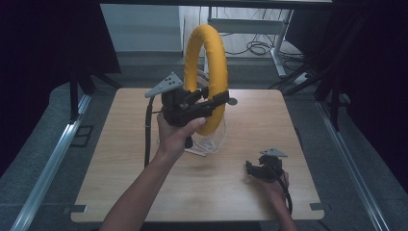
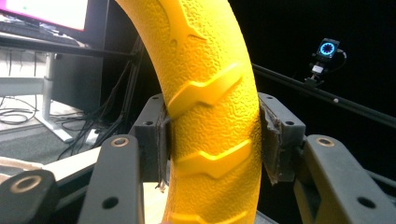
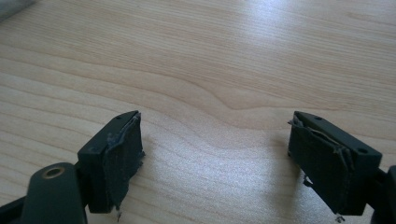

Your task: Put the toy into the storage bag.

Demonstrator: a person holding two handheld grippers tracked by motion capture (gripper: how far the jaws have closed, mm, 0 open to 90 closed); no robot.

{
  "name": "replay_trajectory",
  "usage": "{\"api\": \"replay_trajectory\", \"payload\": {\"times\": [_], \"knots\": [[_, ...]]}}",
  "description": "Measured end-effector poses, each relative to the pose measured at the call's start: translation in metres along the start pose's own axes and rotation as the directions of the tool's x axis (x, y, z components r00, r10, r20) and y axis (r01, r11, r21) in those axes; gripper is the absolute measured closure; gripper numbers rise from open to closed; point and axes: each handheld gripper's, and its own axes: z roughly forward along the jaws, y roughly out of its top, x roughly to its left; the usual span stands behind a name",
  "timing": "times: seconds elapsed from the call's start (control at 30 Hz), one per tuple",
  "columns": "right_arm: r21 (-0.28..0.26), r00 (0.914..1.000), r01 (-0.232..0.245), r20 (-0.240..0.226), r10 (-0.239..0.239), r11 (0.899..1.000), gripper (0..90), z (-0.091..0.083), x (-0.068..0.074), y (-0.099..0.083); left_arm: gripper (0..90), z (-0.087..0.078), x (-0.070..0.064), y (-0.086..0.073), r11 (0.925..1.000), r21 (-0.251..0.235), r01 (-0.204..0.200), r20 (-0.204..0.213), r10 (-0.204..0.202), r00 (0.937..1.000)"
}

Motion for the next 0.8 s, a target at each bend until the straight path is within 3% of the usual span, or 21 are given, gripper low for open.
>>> {"api": "replay_trajectory", "payload": {"times": [0.57,0.8], "knots": [[0.000,1.0000,-0.003,0.000,0.003,1.000,17.8,0.000,0.000,0.000,50.6,0.011,0.029,-0.024,0.9963,0.029,0.081,-0.021,-0.080,0.9965],[-0.001,1.0000,-0.001,0.001,0.001,1.000,17.8,0.000,0.000,0.000,50.6,0.014,0.037,-0.032,0.9947,0.043,0.093,-0.040,-0.092,0.9950]]}}
